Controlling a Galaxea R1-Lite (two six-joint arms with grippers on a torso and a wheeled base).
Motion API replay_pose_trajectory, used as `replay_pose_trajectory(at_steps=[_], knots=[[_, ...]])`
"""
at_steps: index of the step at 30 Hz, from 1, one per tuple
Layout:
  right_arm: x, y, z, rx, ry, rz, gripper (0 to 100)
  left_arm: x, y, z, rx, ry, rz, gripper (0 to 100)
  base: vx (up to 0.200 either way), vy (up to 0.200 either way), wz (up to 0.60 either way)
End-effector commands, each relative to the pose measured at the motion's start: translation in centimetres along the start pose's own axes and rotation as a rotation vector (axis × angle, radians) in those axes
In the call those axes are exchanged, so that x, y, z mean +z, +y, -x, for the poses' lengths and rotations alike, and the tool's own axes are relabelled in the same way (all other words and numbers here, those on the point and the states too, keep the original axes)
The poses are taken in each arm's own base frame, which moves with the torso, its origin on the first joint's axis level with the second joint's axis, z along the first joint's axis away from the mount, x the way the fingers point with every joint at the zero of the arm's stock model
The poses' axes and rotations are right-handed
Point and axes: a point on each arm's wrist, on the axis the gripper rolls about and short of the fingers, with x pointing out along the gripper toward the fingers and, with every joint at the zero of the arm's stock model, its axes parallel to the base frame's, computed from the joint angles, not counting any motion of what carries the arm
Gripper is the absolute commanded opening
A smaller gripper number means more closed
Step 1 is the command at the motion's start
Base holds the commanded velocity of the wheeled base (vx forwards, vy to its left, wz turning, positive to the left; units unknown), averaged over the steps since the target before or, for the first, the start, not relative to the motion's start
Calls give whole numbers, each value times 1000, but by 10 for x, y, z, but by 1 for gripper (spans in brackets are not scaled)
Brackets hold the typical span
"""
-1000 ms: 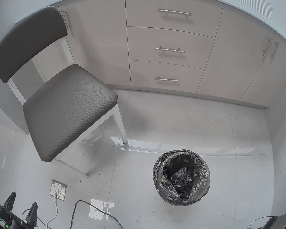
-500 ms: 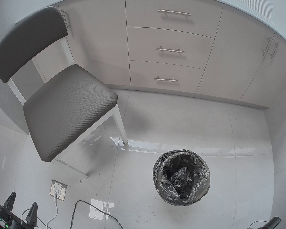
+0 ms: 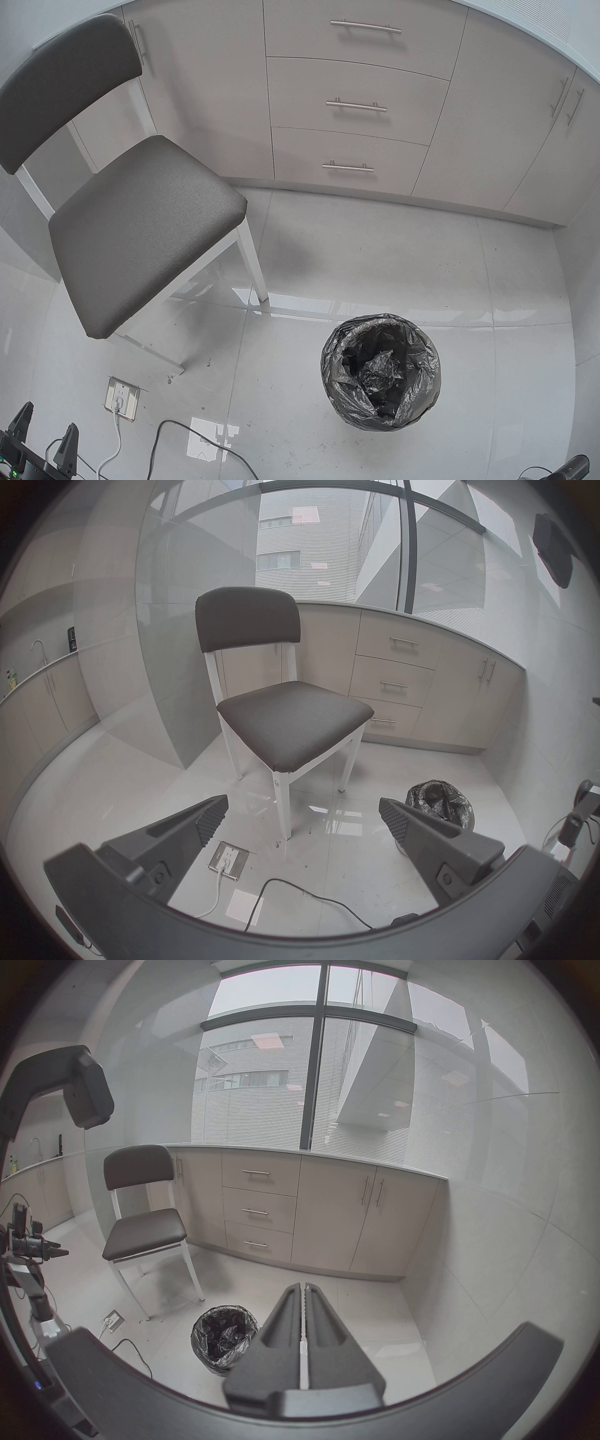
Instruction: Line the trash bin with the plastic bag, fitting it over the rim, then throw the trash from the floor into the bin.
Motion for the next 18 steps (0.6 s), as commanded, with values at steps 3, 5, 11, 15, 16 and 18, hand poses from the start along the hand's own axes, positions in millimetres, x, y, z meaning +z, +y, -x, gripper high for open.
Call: replay_pose_trajectory(at_steps=[3,5,11,15,16,18], knots=[[-29,-1,9,18,-28,30,0,0,0,0,0,1,0,100,0,0,0],[-31,-1,5,25,-36,33,0,0,0,0,0,1,0,100,0,0,0],[-72,7,-40,57,7,135,0,0,0,0,0,1,0,100,0,0,0],[-109,12,-69,49,-21,132,0,0,0,0,0,1,0,100,0,0,0],[-118,13,-73,47,-18,132,0,0,0,0,0,1,0,100,0,0,0],[-133,14,-79,40,-18,130,0,0,0,0,0,1,0,100,0,0,0]])
